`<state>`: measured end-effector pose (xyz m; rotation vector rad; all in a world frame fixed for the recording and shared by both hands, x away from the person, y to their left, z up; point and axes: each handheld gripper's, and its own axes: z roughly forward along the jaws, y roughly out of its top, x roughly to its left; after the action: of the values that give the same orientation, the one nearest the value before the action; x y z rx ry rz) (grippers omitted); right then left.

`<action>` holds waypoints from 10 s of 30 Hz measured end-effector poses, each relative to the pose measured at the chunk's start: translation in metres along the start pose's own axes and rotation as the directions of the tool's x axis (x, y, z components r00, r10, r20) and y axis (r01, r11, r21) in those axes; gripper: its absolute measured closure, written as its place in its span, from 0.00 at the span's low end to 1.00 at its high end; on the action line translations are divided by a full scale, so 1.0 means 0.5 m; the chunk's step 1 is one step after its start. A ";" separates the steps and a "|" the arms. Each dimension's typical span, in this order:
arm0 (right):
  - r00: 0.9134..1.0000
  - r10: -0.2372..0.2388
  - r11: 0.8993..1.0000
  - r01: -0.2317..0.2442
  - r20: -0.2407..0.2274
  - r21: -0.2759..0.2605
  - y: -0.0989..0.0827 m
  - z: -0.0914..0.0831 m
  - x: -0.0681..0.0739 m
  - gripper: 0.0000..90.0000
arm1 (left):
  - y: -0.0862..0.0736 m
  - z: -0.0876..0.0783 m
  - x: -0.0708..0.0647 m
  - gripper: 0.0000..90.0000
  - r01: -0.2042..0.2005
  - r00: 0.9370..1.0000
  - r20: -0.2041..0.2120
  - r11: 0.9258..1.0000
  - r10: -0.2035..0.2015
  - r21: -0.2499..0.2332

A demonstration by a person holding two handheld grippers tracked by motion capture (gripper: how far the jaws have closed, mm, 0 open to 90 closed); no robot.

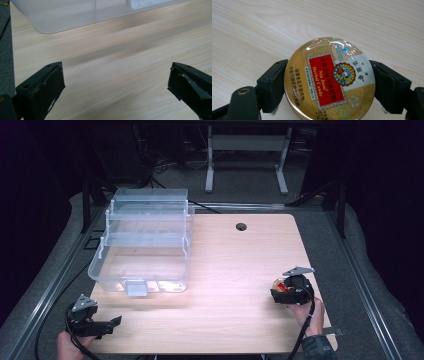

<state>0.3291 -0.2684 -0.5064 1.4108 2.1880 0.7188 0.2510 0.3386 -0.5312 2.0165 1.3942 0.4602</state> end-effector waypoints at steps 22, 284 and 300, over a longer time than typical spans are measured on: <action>0.992 0.111 0.991 -0.115 0.063 0.069 -0.073 0.041 -0.102 0.22 | 0.011 -0.002 -0.009 0.00 -0.014 1.000 0.014 1.000 0.014 0.001; 0.982 0.178 0.961 -0.188 0.066 0.203 -0.073 0.047 -0.130 0.00 | 0.067 0.084 -0.108 0.00 -0.110 0.988 0.129 0.978 0.088 0.178; 0.993 0.103 0.948 -0.113 0.050 0.297 -0.046 0.055 -0.128 0.22 | 0.066 0.083 -0.108 0.00 -0.111 0.984 0.155 0.976 0.083 0.185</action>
<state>0.3544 -0.3299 -0.5373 1.6886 2.2795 0.4041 0.2790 0.2683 -0.5357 2.2337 1.2964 0.2189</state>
